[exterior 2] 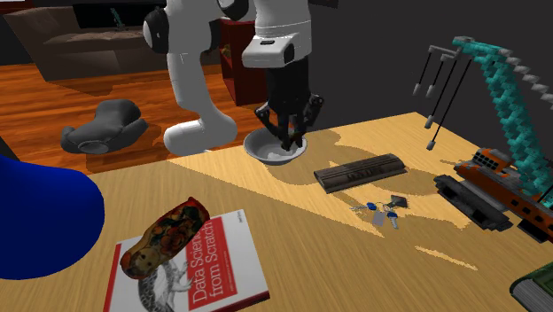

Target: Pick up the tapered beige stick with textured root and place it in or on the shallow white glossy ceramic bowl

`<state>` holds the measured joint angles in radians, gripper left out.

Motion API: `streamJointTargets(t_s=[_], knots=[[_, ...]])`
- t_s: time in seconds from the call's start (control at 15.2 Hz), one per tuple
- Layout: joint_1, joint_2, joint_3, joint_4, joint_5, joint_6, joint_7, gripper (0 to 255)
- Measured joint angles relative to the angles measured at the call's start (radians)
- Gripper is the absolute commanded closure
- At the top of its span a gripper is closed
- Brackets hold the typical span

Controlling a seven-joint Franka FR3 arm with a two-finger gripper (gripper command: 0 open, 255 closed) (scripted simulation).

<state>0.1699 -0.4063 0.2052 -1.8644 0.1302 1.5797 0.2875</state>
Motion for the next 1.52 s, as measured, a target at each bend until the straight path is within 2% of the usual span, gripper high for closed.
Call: streamJointTargets(t_s=[0.59, 1.52], knots=[[0.051, -0.312, 0.019, -0.229, 0.062, -0.074, 0.053, 255], [0.068, -0.404, 0.039, -0.460, 0.090, 0.066, 0.046, 255]])
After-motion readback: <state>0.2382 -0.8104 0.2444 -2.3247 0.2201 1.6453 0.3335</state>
